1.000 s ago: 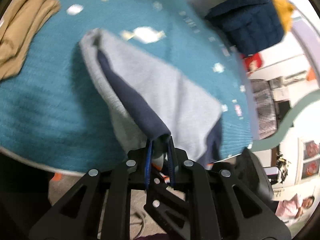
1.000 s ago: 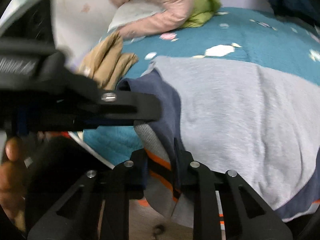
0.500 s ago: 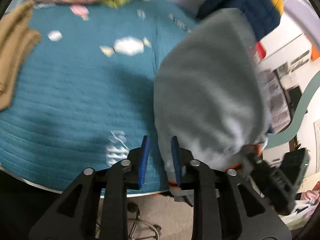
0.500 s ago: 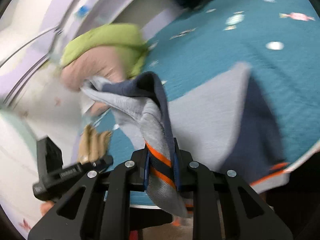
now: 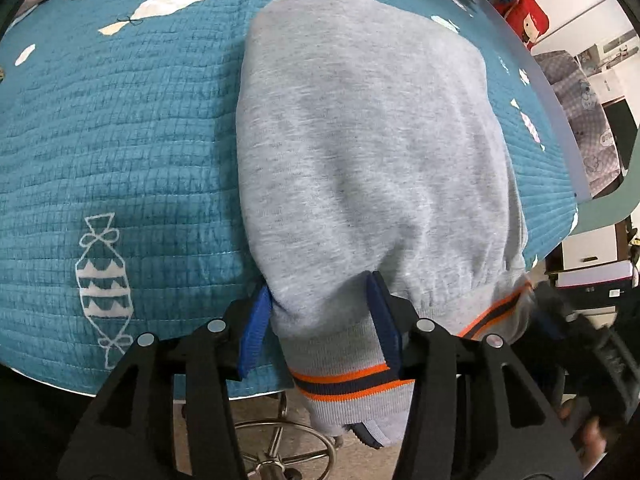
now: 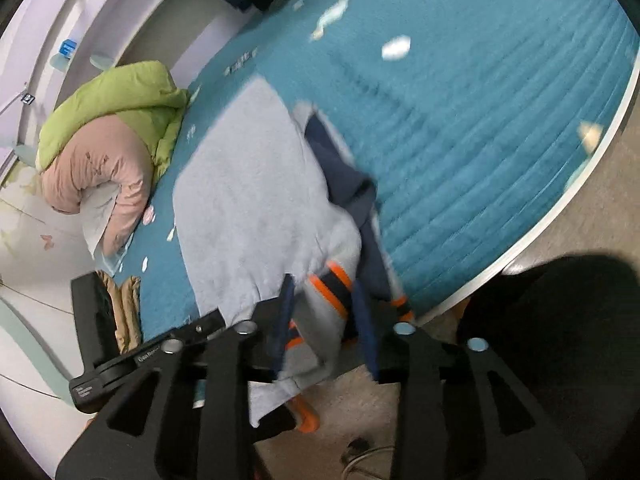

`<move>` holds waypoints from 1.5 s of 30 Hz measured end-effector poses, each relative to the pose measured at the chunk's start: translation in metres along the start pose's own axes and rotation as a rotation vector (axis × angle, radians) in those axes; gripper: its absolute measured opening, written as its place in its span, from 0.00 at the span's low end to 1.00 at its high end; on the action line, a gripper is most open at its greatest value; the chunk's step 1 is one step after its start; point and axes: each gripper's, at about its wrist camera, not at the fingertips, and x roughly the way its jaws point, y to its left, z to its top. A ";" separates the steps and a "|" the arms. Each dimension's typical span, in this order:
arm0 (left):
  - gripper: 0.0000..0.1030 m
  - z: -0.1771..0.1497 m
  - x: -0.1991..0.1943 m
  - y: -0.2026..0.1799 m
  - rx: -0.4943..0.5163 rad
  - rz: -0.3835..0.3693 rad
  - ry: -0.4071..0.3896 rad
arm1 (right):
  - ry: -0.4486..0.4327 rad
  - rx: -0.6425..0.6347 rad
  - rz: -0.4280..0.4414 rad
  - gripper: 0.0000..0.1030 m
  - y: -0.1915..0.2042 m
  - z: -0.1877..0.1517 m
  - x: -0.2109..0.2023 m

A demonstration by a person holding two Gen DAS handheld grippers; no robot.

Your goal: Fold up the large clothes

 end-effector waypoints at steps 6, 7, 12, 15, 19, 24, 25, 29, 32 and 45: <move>0.47 -0.001 -0.001 0.002 0.004 0.012 -0.001 | 0.073 0.009 -0.017 0.65 -0.009 0.032 0.026; 0.47 -0.001 -0.002 0.001 0.001 0.010 0.000 | 0.099 0.024 -0.004 0.65 -0.010 0.035 0.031; 0.47 0.000 -0.001 0.000 0.000 0.000 0.008 | 0.189 0.060 0.007 0.67 -0.012 0.046 0.065; 0.47 0.002 -0.001 0.003 -0.003 -0.004 0.012 | 0.274 0.138 0.062 0.68 -0.023 0.048 0.083; 0.51 0.003 0.002 0.008 -0.029 -0.017 0.022 | 0.346 0.176 0.120 0.69 -0.030 0.046 0.093; 0.76 0.002 0.010 0.024 -0.119 -0.023 0.035 | 0.369 0.224 0.186 0.70 -0.044 0.051 0.100; 0.77 0.002 0.012 0.028 -0.135 -0.036 0.035 | 0.369 0.236 0.194 0.74 -0.047 0.053 0.103; 0.73 0.000 0.010 0.030 -0.137 -0.052 0.025 | 0.374 0.200 0.168 0.75 -0.037 0.056 0.105; 0.52 -0.001 0.006 0.030 -0.152 -0.110 0.029 | 0.379 0.122 0.142 0.60 -0.023 0.056 0.099; 0.63 -0.015 0.016 0.042 -0.364 -0.228 0.030 | 0.353 0.218 0.196 0.40 -0.043 0.048 0.098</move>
